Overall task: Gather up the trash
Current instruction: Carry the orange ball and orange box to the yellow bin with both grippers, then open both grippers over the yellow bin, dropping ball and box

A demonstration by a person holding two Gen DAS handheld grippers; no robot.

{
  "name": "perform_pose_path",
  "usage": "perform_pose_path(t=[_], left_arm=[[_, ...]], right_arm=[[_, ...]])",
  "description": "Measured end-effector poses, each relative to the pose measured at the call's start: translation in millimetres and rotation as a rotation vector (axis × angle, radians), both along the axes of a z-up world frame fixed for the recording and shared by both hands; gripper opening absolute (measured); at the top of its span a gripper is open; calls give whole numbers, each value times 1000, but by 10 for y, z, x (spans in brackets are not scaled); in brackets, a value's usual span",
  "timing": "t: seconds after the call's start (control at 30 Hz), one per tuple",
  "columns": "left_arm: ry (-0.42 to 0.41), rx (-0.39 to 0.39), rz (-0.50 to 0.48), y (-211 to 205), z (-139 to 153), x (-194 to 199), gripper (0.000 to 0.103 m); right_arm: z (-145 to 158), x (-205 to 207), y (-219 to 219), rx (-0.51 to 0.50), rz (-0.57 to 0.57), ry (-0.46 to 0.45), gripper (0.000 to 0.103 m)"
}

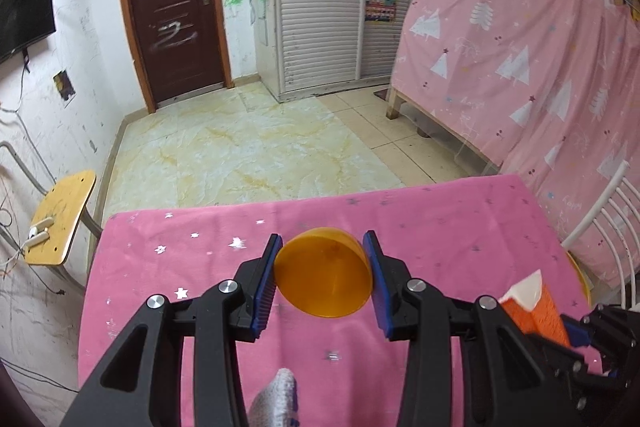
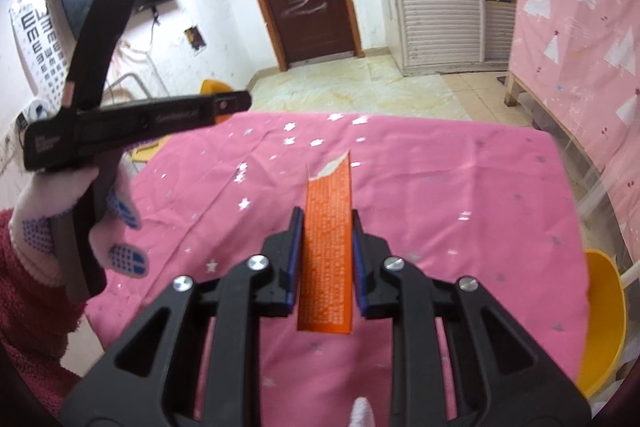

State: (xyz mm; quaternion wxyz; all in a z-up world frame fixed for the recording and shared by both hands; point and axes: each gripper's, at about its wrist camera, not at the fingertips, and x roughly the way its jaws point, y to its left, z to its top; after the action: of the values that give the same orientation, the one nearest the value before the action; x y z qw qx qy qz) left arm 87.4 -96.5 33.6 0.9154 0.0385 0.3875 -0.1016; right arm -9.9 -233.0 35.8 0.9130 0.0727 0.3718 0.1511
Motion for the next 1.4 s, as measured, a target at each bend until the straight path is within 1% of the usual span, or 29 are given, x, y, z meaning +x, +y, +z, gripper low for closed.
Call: perform_pose_path(t=[0.37, 0.57, 0.67, 0.8, 0.83, 0.97, 1.07, 1.17, 1.27, 1.3, 1.33, 1.37, 1.4], left_arm=[[-23, 31, -109, -782, 138, -305, 33], [-30, 41, -173, -1219, 163, -454, 33], [-26, 37, -209, -1431, 159, -535, 33], [-9, 15, -269, -1707, 133, -655, 33], [-2, -1, -296, -1802, 125, -699, 33], [14, -47, -378, -2100, 123, -810, 33], [11, -83, -442, -2291, 116, -908, 33], [21, -106, -485, -2466, 83, -967, 33], [29, -118, -510, -2610, 48, -1030, 33], [33, -122, -516, -2636, 33, -1035, 33], [38, -128, -523, -2682, 17, -1041, 33], [44, -133, -529, -2724, 4, -1034, 33], [49, -135, -533, -2760, -10, -1031, 33]], right_arm=[[38, -241, -835, 57, -147, -52, 21], [61, -389, -1254, 65, -222, -73, 21], [60, -473, -1470, 47, -273, -83, 21], [12, -545, -1717, 9, -333, -83, 21], [-11, -560, -1776, 6, -348, -80, 21], [-161, -594, -2048, 10, -403, -59, 21], [-277, -592, -2215, 26, -432, -41, 21], [-397, -609, -2326, 42, -455, -28, 21], [-480, -603, -2440, 32, -476, -18, 21], [-519, -595, -2491, 35, -488, -15, 27], [-529, -598, -2519, 40, -495, -14, 36], [-555, -602, -2568, 50, -506, -17, 57], [-573, -612, -2607, 57, -513, -19, 64]])
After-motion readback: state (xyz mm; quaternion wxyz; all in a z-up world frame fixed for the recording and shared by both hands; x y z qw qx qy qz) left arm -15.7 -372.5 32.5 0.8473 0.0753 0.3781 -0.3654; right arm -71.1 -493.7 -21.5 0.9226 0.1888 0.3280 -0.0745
